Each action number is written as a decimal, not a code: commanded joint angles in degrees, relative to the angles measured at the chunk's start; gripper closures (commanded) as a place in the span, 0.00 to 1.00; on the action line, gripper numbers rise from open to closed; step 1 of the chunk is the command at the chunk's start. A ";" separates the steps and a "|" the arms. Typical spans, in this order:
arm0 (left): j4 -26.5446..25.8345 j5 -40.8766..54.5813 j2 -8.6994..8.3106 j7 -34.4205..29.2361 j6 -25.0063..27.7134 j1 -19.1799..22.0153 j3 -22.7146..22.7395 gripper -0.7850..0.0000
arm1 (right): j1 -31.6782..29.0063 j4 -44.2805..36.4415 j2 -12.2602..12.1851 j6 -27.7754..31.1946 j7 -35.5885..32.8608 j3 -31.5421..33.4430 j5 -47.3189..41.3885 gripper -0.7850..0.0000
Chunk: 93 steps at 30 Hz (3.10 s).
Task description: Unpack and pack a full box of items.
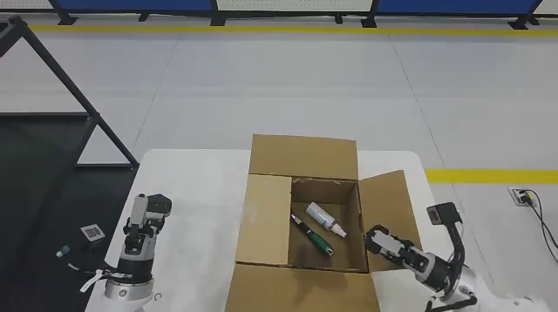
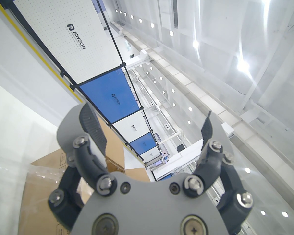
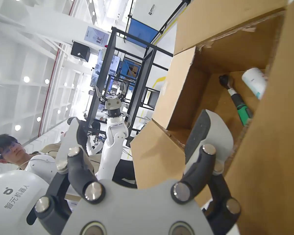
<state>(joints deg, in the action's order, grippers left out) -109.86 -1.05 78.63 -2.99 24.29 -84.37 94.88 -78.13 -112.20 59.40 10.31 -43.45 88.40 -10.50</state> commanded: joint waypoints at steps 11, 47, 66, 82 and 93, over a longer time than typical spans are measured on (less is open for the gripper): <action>0.42 2.50 -0.09 1.85 -2.23 -2.93 2.63 0.00 | 16.47 5.00 2.05 -10.25 3.11 -18.96 12.28 0.00; -0.13 -0.46 -1.01 -5.93 -6.57 -6.52 2.34 0.00 | 35.49 34.64 8.83 1.60 -0.36 -36.42 -2.57 0.00; -0.46 -2.42 -1.27 -8.57 -2.88 -7.47 -1.40 0.00 | 36.68 27.87 10.98 9.69 1.63 -37.90 -7.21 0.00; -5.29 -4.74 -2.57 -19.19 3.37 -13.42 -0.04 0.00 | 41.41 36.29 14.56 17.58 -2.48 -42.87 -13.58 0.00; -4.54 -18.58 -2.62 -13.40 1.52 -12.93 -3.60 0.00 | 47.14 43.05 18.08 20.07 -6.02 -47.17 -17.71 0.00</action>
<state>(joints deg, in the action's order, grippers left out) -114.51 -18.61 75.97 -17.42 26.12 -97.36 91.62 -31.43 -69.72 77.22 30.26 -49.51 41.47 -28.11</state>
